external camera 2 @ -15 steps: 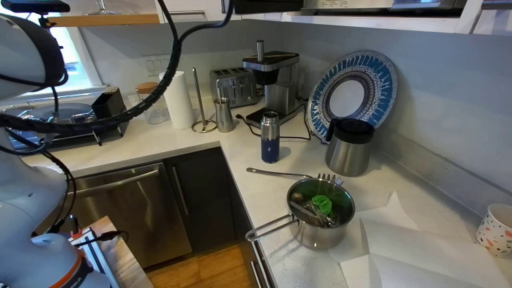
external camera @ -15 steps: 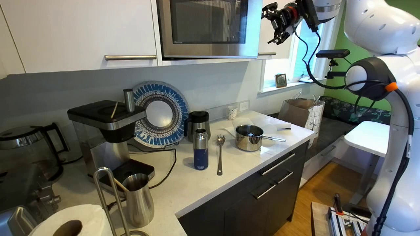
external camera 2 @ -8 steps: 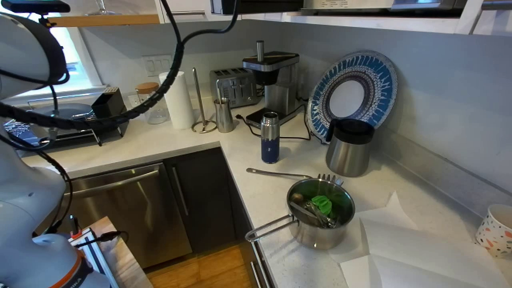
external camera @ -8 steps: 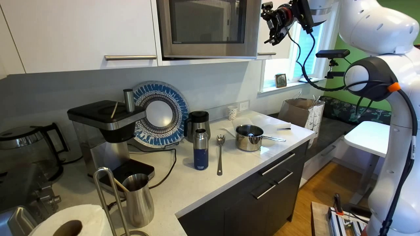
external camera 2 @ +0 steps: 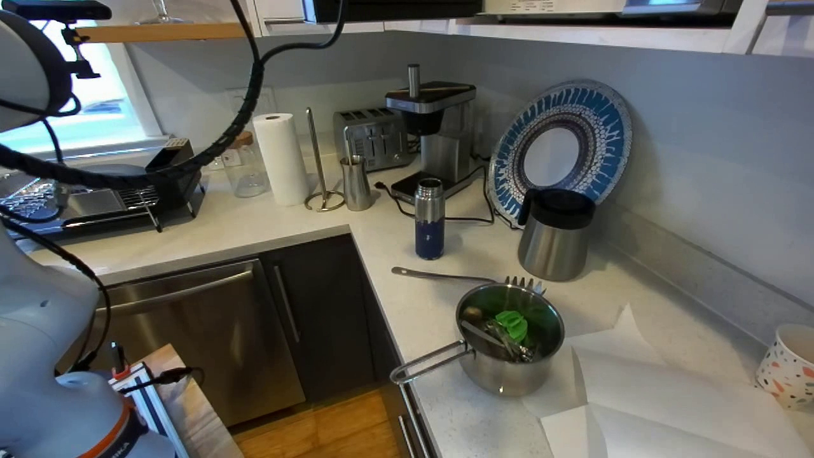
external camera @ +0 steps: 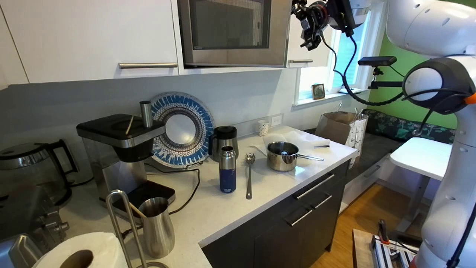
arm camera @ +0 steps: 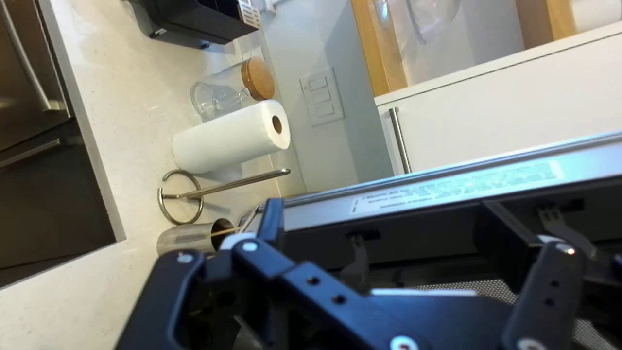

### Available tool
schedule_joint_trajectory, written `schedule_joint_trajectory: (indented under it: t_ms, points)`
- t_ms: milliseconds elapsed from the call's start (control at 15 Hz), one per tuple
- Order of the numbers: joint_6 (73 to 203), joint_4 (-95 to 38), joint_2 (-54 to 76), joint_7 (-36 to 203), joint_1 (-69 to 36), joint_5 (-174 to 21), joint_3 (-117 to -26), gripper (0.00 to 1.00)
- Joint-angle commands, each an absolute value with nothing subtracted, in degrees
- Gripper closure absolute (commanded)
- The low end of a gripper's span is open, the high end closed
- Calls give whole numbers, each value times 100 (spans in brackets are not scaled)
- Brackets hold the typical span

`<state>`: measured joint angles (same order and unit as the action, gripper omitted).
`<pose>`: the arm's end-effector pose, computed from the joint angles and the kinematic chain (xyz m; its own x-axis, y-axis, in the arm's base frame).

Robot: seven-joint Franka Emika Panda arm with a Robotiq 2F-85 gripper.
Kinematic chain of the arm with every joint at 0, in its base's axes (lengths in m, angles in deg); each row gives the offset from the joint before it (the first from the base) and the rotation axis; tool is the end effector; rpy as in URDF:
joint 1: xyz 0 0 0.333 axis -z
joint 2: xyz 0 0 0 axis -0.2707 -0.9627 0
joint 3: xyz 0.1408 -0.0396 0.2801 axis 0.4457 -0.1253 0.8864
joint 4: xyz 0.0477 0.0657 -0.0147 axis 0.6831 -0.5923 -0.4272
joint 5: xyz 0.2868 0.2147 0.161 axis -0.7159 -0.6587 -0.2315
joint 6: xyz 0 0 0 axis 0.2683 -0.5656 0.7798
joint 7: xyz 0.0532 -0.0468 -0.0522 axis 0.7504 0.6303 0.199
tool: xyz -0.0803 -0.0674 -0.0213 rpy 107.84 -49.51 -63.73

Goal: Open the microwave door

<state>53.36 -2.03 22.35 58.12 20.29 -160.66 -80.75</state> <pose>0.4062 -0.2470 0.8210 0.8856 -0.3173 -0.3391 -0.4185 -0.2283 -0.8791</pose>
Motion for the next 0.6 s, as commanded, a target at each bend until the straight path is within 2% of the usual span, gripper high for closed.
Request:
schedule_joint_trajectory:
  t_ms: [0,267,533]
  points:
    - [5450,-974,2860,5768,1498,-16070,-8143,0]
    - [5630,-1227,3191,5822,961,-15938,-8251,0]
    - [6282,-783,3179,6245,869,-15036,-8508,0]
